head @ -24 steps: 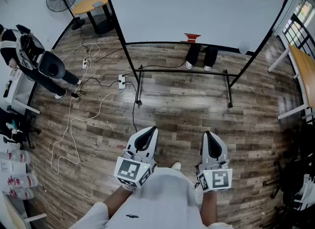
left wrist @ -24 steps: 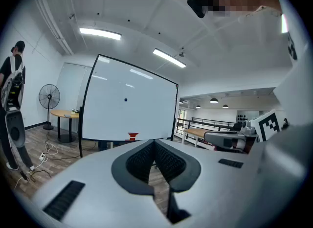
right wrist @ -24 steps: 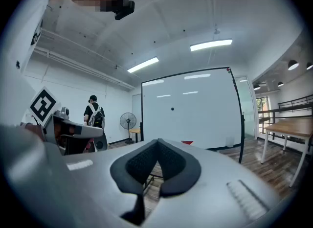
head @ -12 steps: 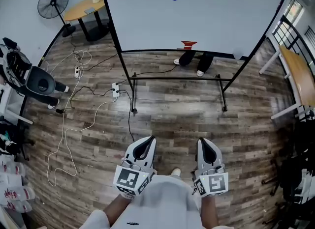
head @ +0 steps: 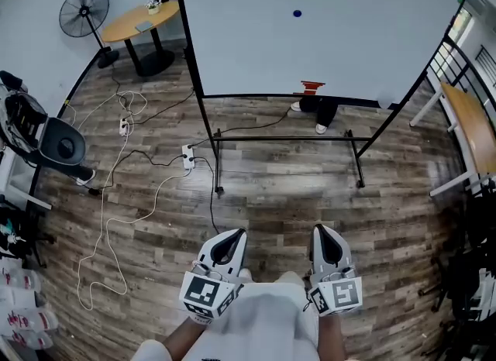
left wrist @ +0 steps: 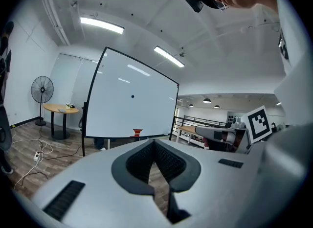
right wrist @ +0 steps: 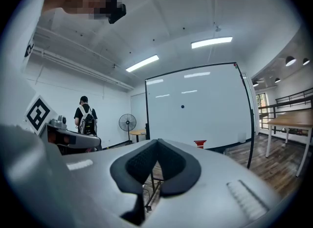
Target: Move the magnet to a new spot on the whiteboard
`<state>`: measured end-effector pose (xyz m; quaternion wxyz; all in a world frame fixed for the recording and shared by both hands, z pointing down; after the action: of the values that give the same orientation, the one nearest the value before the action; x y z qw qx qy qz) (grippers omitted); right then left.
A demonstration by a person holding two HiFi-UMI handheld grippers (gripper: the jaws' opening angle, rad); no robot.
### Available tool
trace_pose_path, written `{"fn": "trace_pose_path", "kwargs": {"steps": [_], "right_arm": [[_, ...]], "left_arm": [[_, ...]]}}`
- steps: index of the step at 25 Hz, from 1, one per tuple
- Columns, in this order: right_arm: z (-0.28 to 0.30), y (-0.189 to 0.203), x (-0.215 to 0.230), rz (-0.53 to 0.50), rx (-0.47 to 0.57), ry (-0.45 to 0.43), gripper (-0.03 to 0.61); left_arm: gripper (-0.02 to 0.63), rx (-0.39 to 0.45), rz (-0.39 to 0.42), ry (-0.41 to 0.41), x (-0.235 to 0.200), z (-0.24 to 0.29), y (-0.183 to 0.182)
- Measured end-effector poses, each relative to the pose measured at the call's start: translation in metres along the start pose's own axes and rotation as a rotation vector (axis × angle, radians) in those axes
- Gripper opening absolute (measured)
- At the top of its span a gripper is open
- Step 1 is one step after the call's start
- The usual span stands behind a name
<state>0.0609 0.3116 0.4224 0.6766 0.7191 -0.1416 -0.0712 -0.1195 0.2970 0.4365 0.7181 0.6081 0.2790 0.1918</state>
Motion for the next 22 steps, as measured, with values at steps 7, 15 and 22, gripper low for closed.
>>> {"fn": "trace_pose_path", "kwargs": {"steps": [7,15,22], "right_arm": [[0.038,0.005,0.002,-0.012,-0.027,0.016,-0.002],[0.106,0.015,0.053,-0.012,-0.023,0.007,-0.002],[0.194,-0.001,0.125,-0.007,0.000,-0.076,-0.002]], "left_arm": [[0.006,-0.017,-0.033,0.027,-0.035,0.025,0.001],[0.006,-0.037,-0.022,-0.011,-0.065,0.088,-0.001],[0.006,-0.040,-0.005,-0.084,-0.082,0.187,-0.030]]}}
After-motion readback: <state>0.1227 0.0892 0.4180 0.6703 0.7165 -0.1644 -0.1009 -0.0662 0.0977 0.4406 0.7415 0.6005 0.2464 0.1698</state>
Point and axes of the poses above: the fingertips, and each gripper's own axes: z forward along the fingers, x to its right, y out of its underside, the point moved 2 cm from there along -z, backward along the fingers, and after that the axes turned 5 degrees about x, right-handed, at the moved point
